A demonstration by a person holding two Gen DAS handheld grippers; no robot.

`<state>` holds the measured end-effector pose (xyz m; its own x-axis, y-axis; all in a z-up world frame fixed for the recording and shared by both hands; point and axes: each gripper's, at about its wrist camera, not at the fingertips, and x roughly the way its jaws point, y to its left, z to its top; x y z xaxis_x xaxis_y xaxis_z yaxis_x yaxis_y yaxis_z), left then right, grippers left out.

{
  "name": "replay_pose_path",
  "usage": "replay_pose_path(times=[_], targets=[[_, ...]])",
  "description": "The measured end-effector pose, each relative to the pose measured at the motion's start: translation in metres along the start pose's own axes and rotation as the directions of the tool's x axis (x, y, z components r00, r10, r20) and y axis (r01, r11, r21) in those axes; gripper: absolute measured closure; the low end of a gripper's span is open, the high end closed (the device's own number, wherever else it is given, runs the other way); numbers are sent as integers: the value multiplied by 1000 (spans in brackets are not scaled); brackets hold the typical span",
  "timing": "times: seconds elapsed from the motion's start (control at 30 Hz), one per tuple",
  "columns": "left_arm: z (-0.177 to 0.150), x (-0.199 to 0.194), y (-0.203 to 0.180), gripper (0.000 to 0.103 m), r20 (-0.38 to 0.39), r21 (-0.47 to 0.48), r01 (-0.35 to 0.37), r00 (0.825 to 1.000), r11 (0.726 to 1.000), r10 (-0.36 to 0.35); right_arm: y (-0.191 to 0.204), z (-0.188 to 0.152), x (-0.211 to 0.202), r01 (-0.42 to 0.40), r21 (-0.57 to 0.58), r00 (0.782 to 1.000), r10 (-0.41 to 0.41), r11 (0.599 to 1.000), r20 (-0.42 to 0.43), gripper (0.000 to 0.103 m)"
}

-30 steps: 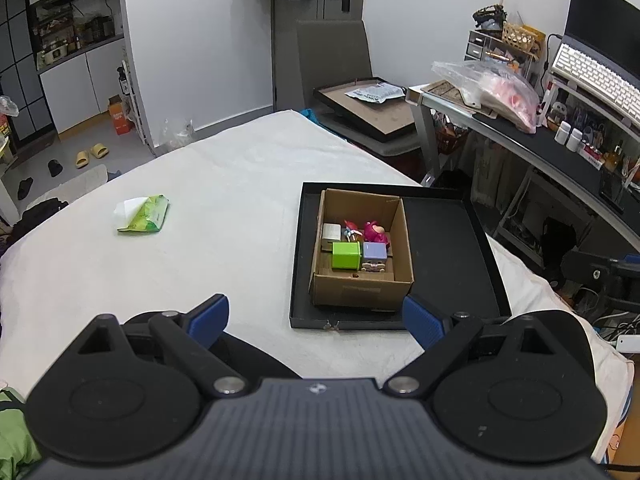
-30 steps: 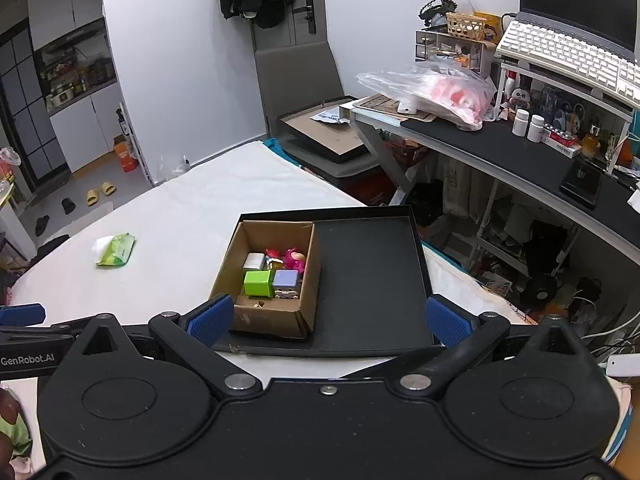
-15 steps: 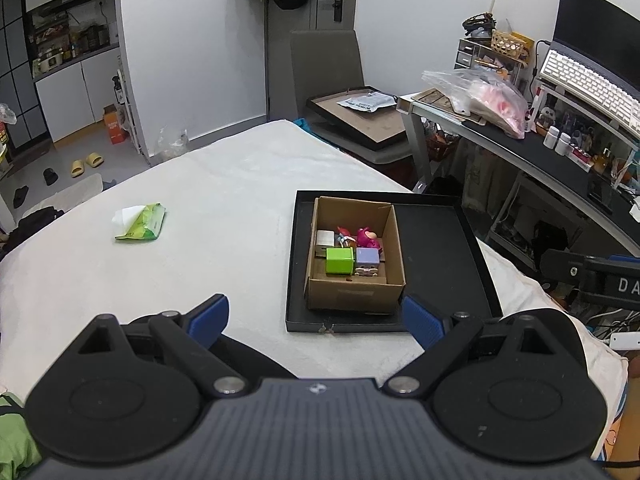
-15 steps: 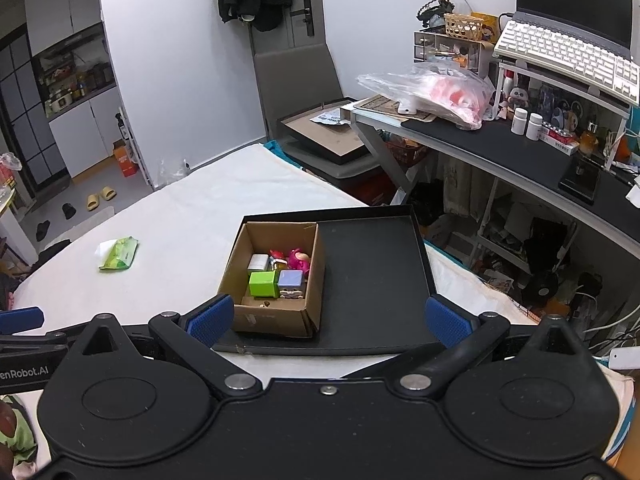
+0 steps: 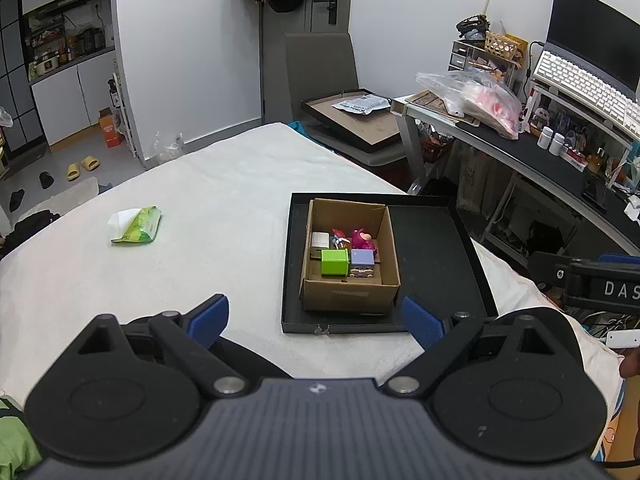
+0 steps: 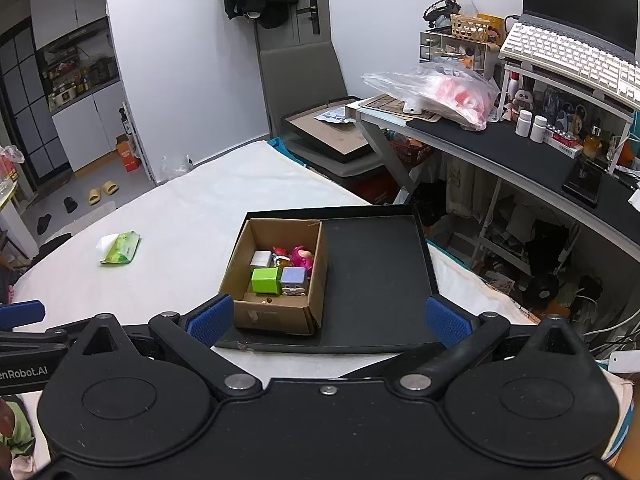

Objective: Organize rigid objects

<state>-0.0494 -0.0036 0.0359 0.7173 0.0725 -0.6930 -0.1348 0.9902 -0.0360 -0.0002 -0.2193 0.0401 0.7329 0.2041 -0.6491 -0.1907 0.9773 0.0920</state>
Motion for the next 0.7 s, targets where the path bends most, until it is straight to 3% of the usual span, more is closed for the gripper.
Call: replay_pose_path(times=[0.7], targets=[[-2,4,3,10,-18,-9,-9,1000,1000,9,1,0,1,8,-5,1000,-8,1000,-4,0]])
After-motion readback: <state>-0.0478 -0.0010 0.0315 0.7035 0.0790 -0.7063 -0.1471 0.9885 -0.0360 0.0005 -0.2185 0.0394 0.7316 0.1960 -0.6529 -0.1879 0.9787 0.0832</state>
